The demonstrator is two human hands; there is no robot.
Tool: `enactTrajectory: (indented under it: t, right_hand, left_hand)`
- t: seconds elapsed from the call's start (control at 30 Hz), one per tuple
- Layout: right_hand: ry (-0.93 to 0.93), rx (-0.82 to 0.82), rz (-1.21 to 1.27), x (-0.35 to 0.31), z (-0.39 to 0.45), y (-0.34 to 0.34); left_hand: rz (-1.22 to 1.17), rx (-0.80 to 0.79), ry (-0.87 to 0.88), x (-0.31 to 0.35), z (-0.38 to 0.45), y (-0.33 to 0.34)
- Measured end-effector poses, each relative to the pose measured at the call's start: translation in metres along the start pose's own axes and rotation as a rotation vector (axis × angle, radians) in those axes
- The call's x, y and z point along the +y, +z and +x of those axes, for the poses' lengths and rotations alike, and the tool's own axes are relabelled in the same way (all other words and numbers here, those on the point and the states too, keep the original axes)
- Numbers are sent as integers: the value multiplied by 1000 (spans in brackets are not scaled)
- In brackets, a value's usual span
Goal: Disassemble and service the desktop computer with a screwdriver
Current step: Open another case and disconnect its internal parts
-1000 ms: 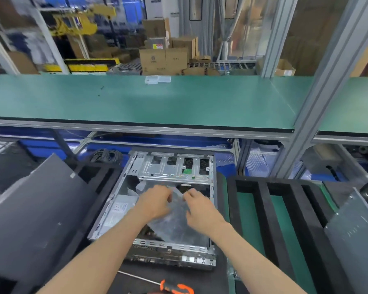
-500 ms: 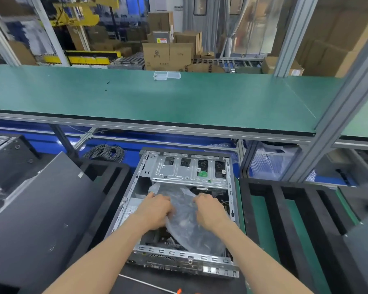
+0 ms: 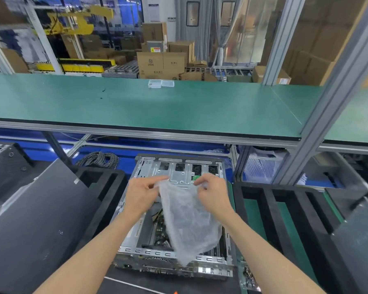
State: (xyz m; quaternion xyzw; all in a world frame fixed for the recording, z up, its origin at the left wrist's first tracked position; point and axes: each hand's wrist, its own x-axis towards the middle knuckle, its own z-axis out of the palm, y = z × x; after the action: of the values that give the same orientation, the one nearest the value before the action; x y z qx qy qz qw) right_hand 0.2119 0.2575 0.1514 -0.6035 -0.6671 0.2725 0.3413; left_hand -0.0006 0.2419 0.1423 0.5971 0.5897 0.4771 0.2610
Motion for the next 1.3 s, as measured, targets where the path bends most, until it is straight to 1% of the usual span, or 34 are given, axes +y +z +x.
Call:
enactTrajectory:
  t: [0.1, 0.2, 0.23, 0.3, 0.37, 0.4, 0.43, 0.47, 0.5, 0.53, 0.57, 0.6, 0.63, 0.67, 0.73, 0.8, 0.83, 0.97, 1.0, 1.03, 1.1, 1.13, 1.17, 1.3]
  right_hand:
    - [38, 149, 222, -6, -3, -10]
    - [64, 363, 392, -14, -4, -17]
    - [63, 426, 431, -15, -3, -19]
    - [43, 524, 496, -16, -1, -22]
    - [-1, 590, 535, -14, 2, -24]
    - [-15, 608, 547, -13, 4, -25]
    - [-12, 604, 560, -12, 5, -25]
    - [18, 565, 579, -9, 6, -23]
    - [93, 476, 597, -4, 7, -22]
    - [218, 337, 622, 0, 9, -20]
    - [370, 186, 659, 5, 12, -18]
    - [508, 59, 684, 9, 14, -16]
    - [585, -22, 646, 13, 16, -13]
    - [596, -40, 571, 16, 18, -11]
    - [510, 71, 505, 22, 18, -8]
    - [426, 172, 545, 26, 15, -5]
    - [396, 196, 540, 26, 13, -5]
    - [340, 224, 422, 29, 11, -5]
    - [335, 225, 422, 31, 11, -6]
    - [328, 223, 434, 33, 11, -7]
    - [315, 206, 454, 35, 12, -9]
    - [305, 199, 456, 35, 13, -10]
    - [293, 196, 451, 34, 13, -10]
    - [240, 238, 392, 28, 14, -6]
  left_hand:
    - [-155, 100, 50, 15, -1, -4]
    - [-392, 165, 62, 28, -1, -8]
    - [-480, 186, 21, 30, -1, -9]
    - [-622, 234, -120, 26, 4, -12]
    - [-906, 189, -289, 26, 9, -17]
    - [-1003, 136, -341, 26, 12, -18]
    - [-934, 98, -359, 27, 15, -17]
    - [-709, 62, -334, 26, 17, -17]
    - [-459, -6, -315, 25, 17, -15]
    - [-280, -93, -295, 19, 17, -12]
    - [-188, -181, -286, 13, 17, -9]
    - [-163, -251, -281, 5, 17, -6]
    - [-160, -303, -265, -1, 15, -4]
    - [-160, -327, -256, -6, 15, -4]
    - [-177, -323, -247, -13, 17, -4]
    - [-284, -286, -300, -19, 19, -5]
    - [-309, -269, -321, -21, 18, -5]
    - [-324, -237, -358, -30, 15, -4]
    - [-367, -215, -381, -31, 14, -3]
    - [-441, -171, -439, -31, 13, -3]
    - [-584, -56, -609, -31, 15, -1]
    - [-578, -31, -660, -28, 16, -1]
    - [-514, -22, -668, -25, 17, -1]
    - [-310, 117, -532, -26, 14, -6]
